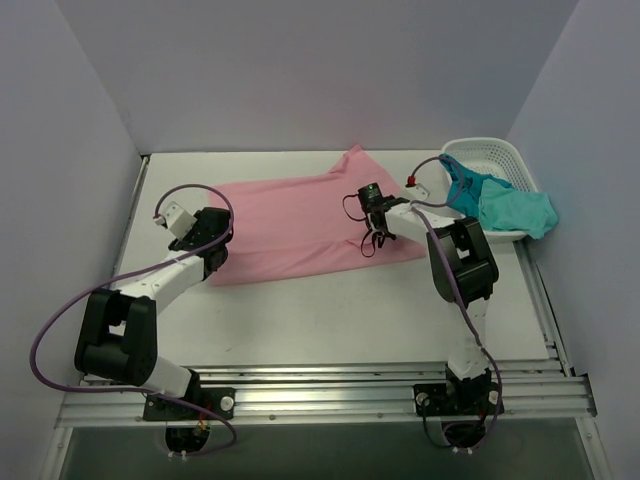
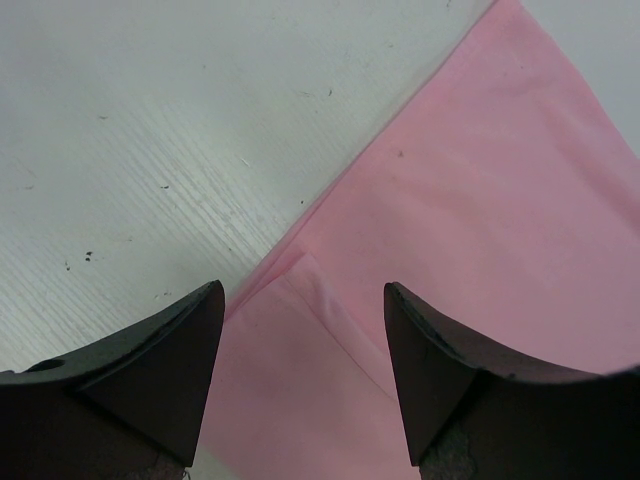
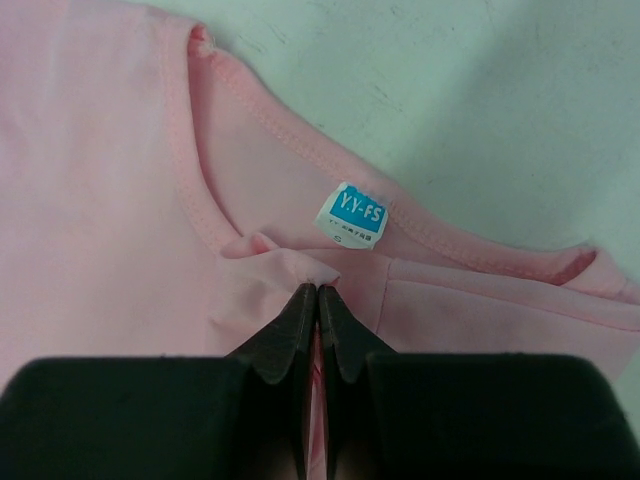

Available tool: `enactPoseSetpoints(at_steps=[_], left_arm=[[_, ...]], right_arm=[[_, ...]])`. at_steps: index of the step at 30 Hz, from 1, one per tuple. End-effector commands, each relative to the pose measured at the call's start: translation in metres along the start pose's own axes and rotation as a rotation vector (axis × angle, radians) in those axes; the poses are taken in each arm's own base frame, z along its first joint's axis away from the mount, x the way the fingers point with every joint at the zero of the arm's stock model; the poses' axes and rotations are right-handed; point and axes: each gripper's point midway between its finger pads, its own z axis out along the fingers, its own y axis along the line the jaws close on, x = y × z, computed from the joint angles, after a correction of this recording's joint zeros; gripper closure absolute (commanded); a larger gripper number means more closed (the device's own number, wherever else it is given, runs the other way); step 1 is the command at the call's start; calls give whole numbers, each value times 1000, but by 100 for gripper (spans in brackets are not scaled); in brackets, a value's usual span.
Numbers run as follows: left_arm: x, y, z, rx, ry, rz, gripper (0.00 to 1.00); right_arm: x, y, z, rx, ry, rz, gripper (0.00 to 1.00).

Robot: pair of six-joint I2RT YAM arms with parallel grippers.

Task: Fold and stack the t-shirts
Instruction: Fold the tshirt

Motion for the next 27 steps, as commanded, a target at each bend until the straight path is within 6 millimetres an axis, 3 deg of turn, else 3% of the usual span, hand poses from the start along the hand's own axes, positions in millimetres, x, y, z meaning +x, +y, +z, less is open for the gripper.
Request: enactPoseSetpoints(at_steps=[1,5,12,16,19,27], left_arm=[[-7,-5,1,15,-31,-7,27],[-6,-6,1,18,-28,-8,27],[-7,-6,0,21,-28,-7,27],[-8,-5,-2,22,-31,-5,27],[-9,-6,-2,26,-32,-3,27],[-13,-7,-3,23,-43,4,27]], right_arm=[[-1,-4,4,13,-2,-11,100],[-8,3,0,3,-3,-5,100],[-38,35,-15,-59,-25,38,100],[-44,50,-15,-78,-29,42,100],[-40,63,-8,-86,-23,44,100],[-4,82,28,-87,44,20,100]])
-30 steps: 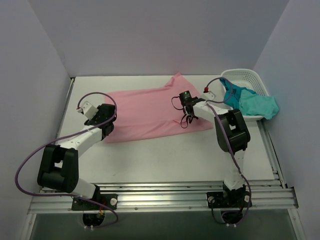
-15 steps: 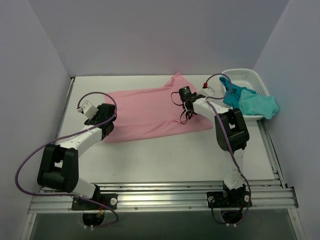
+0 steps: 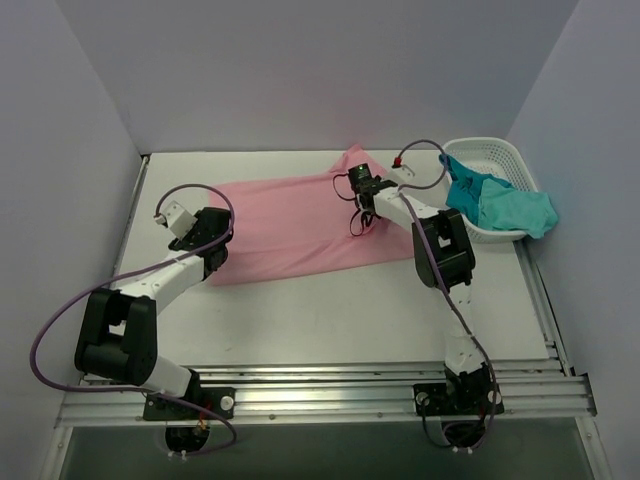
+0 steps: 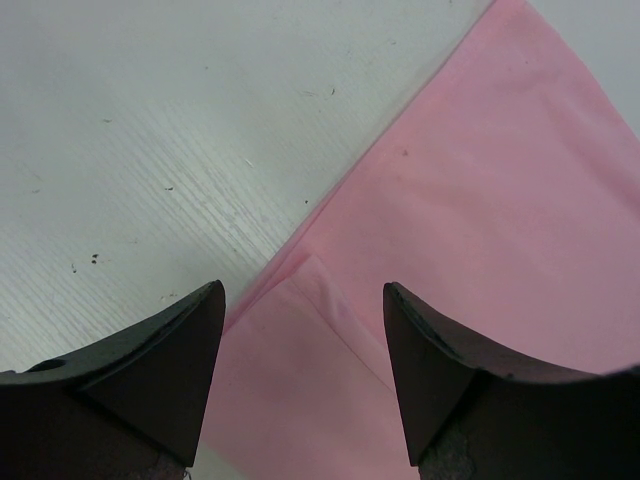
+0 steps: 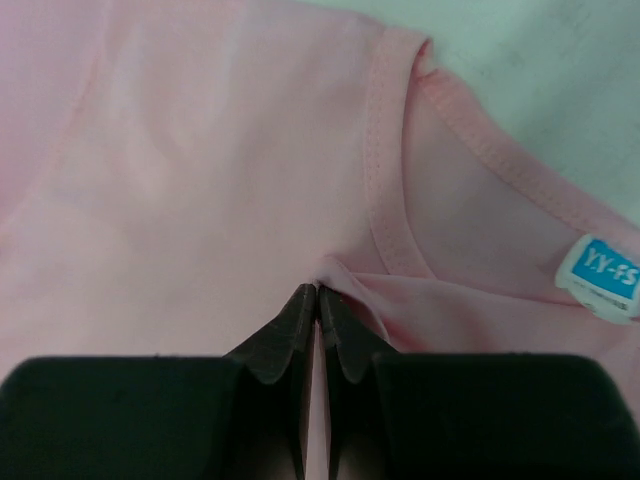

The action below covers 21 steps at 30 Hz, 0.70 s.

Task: Fold and stack the t-shirts
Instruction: Fold the tshirt

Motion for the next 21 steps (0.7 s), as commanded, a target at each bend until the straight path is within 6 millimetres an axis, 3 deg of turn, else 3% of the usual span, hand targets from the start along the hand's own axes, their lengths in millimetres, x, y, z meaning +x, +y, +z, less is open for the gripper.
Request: enactPoseSetpoints(at_steps=[1,2,5,8,15,18,21], left_arm=[[-14,-8,-2,20,-45,-17,27],[-14,-8,-2,20,-46,-17,27],[-12,-9,0,18,-43,-10,27],[-9,-10,1,21,-35,-6,27],[-11,-10,-2,26,-33,-7,28],[-13,-11,-5,37,-34,-11,28],[-12,-15,-8,52,-31,-13,29]], right_arm=[[9,0,13,16,36,-21,98],[14,-1,19,22,44,-26,91],[14,5,22,13,37,-18,45],[5,9,22,5,18,-9,27],[-33,35,8,-52,-24,23,20],[-56,49,-8,-95,-52,36,20],[-76,49,-27,-124,-77,41,20]])
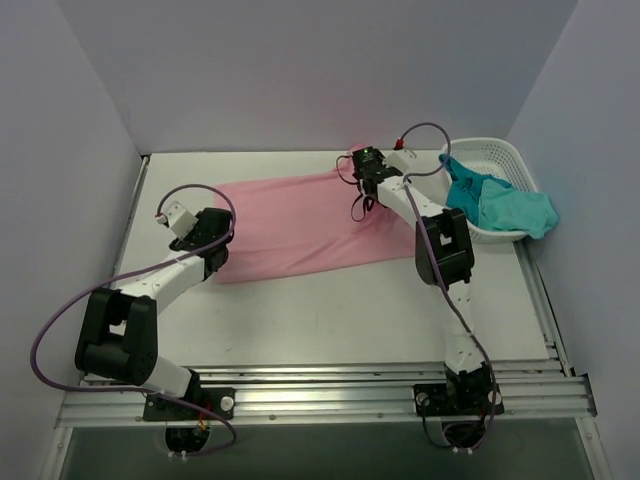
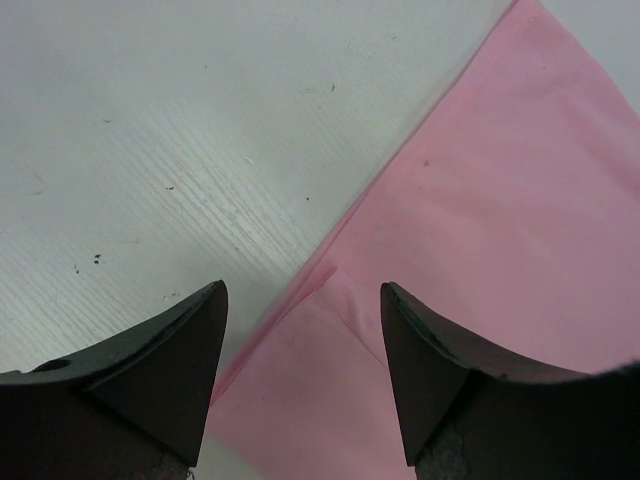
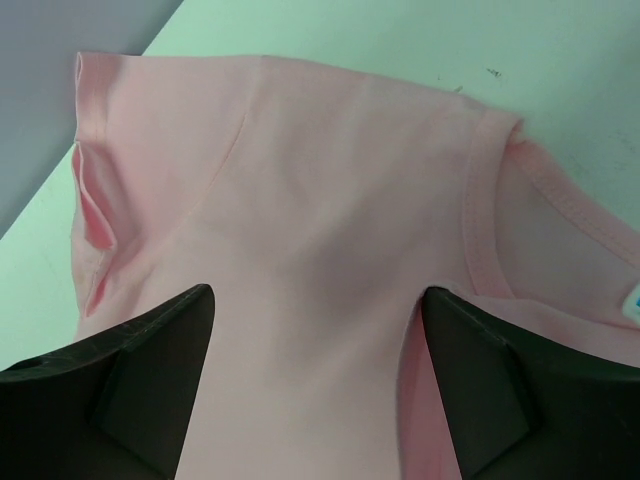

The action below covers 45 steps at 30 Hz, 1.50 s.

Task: Fold and stack the t-shirts
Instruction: Fold the tshirt

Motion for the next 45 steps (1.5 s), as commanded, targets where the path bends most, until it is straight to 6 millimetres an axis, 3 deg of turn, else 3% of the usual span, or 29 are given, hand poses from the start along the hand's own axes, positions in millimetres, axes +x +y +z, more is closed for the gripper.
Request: enactPoseSetpoints(at_steps=[1,2,4,5,9,11,13,15,18,20,22,23,24,25,27,28,30,33,34,35,37,40,41,42,45], left_arm=[[-14,-15,-9,53,-30,-32,29],[-14,-16,-10,56,-29,-32,29],[-12,-17,-11,59,-26,-30,29],[-12,-17,-12,62,-24,-33,30],[-7,-20,-16,80,-13,-32,30],[-6,-23,-20,94,-8,-28,30],[-6,-24,-25,101,-14,-25,30],[-7,-22,-27,104,-15,-24,30],[-11,-21,-30,108,-27,-28,30],[-12,-21,-31,113,-28,-24,30],[-11,-24,-31,127,-25,-19,30],[-10,-31,-31,150,-15,-23,30],[-7,-34,-30,162,-4,-16,30],[-10,-45,-30,186,0,13,30],[-10,-65,-31,235,26,48,30],[-17,-83,-30,258,23,72,30],[-18,-94,-32,265,52,102,30],[-26,-107,-36,299,40,105,30],[-29,-109,-40,319,35,110,30],[-31,-111,-42,335,27,108,29],[-35,-112,-45,350,18,112,29],[-36,-113,-47,354,20,117,29],[-36,-112,-47,352,24,120,29],[-35,-111,-48,353,27,122,29],[-33,-106,-48,353,27,123,29]], right_arm=[[-62,13,-46,-63,-74,37,20],[-50,-3,-44,-36,-59,10,21],[-62,-11,-61,-51,-76,37,21],[-48,-30,-58,-20,-58,8,21],[-51,-44,-66,-34,-75,25,21],[-49,-33,-68,-110,-31,32,21],[-46,-9,-68,-238,7,50,22],[-47,1,-68,-256,14,50,23],[-31,-3,-66,-241,47,26,27],[-20,-10,-64,-231,68,29,38],[-9,-24,-60,-218,80,21,58],[-10,-22,-61,-238,75,20,59],[-7,-25,-58,-228,80,-3,59],[-19,-11,-61,-243,66,-5,56],[-7,-18,-50,-160,119,-131,53],[-30,7,-57,-202,92,-135,52],[-28,33,-65,-352,120,-256,53],[-39,42,-64,-464,32,-277,39],[-37,42,-61,-489,50,-301,26],[-28,37,-56,-481,107,-329,0],[-25,59,-53,-587,170,-346,0],[-31,76,-48,-599,142,-350,0],[-22,76,-40,-593,162,-356,0],[-36,91,-45,-619,134,-343,0],[-40,111,-38,-645,128,-337,4]])
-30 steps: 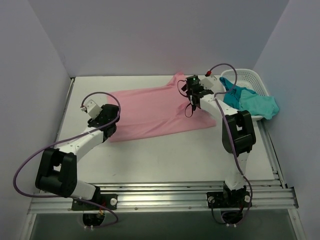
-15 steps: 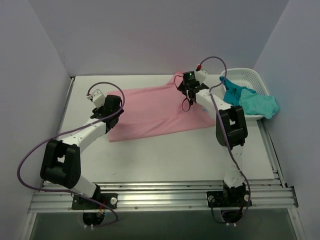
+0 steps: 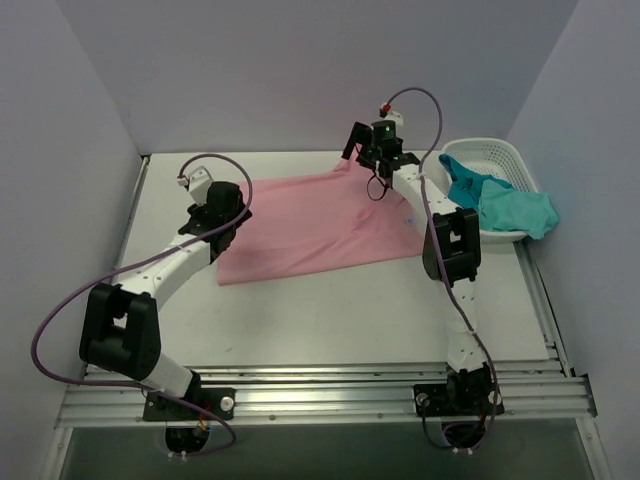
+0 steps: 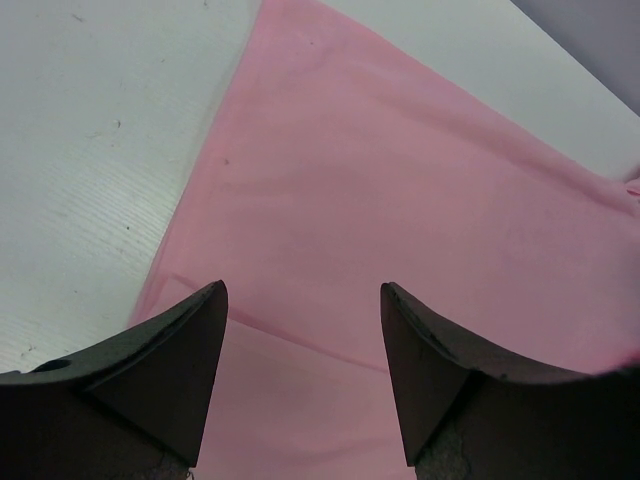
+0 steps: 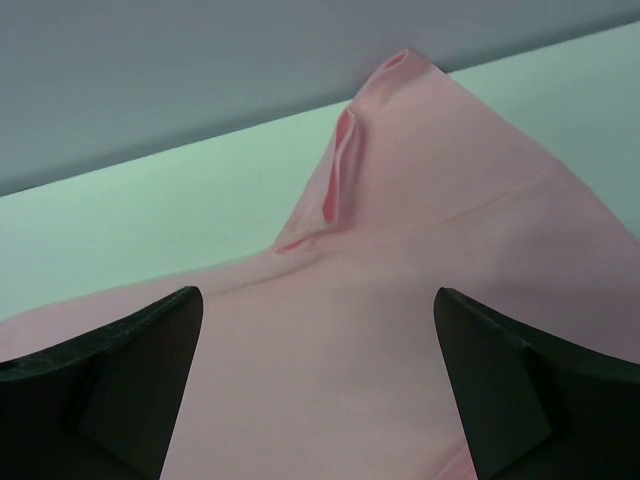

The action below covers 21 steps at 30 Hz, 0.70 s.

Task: Fold and stack the t-shirts
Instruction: Fold the tshirt

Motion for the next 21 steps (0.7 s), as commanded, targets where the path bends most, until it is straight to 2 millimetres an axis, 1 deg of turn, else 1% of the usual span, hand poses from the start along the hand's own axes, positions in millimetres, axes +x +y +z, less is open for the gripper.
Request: enactPoseSetpoints(at_steps=[1,2,3,4,5,7,8,10,11,12,13,14,18,19,21], left_arm=[[-17,-12,-13,60,-40,-10,29],[-16,-11,-13,62,-38,-12,29],[-12,-9,-12,61,-32,-9,29],[-11,-9,-11,63,-30,-9,29],[-10,-9,-11,63,-27,-9,29],[-7,-9,-9,65,-25,-5,29],[-6,-9,-8,66,-24,-4,29],[-2,-8,-4,61,-15,6,29],[-2,-10,-4,65,-14,6,29],[1,-10,-2,63,-9,12,29],[2,-10,-2,64,-7,13,29],[3,-10,-1,66,-3,14,29],[7,-10,0,71,-2,20,29],[6,-10,-1,71,-5,20,29],[8,-8,-1,69,-4,25,29]], right_arm=[[-15,22,6,-64,1,-27,6],[-7,21,16,-68,13,-27,7],[-16,28,17,-84,-9,-22,8],[-16,30,20,-91,-12,-13,9],[-6,29,28,-93,3,-11,10],[-8,37,34,-108,-13,-5,11],[1,36,41,-106,-3,0,11],[4,37,46,-107,-9,8,11],[10,37,50,-103,-5,14,11],[12,40,52,-106,-8,16,11],[9,42,56,-119,-32,23,12],[11,43,60,-124,-34,28,12],[18,57,70,-153,-46,44,14],[17,60,71,-160,-56,48,14],[21,63,76,-169,-64,60,15]])
